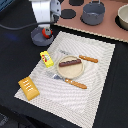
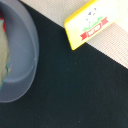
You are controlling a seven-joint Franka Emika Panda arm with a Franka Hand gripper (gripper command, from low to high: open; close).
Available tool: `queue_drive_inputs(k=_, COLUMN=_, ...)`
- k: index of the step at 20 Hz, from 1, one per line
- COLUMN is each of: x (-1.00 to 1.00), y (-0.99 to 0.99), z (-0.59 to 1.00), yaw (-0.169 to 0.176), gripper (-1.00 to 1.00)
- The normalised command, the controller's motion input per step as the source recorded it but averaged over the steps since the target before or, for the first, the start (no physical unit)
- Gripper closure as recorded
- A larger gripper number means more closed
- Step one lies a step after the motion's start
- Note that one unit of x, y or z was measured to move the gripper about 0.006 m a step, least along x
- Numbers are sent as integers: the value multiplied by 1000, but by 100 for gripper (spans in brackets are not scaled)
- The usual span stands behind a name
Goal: Interact with the objects in diverse but meaningful ways.
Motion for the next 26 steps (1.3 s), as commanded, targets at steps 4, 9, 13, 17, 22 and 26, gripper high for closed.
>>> queue_drive_inputs(k=4, x=301, y=-264, z=-60, yaw=-139, gripper=-100)
queue_drive_inputs(k=9, x=289, y=-177, z=-132, yaw=-179, gripper=-100)
queue_drive_inputs(k=13, x=301, y=-104, z=-116, yaw=-145, gripper=-100)
queue_drive_inputs(k=17, x=246, y=-79, z=-249, yaw=-77, gripper=-100)
queue_drive_inputs(k=22, x=175, y=-151, z=-393, yaw=-58, gripper=-100)
queue_drive_inputs(k=26, x=111, y=-75, z=-422, yaw=-50, gripper=-100)
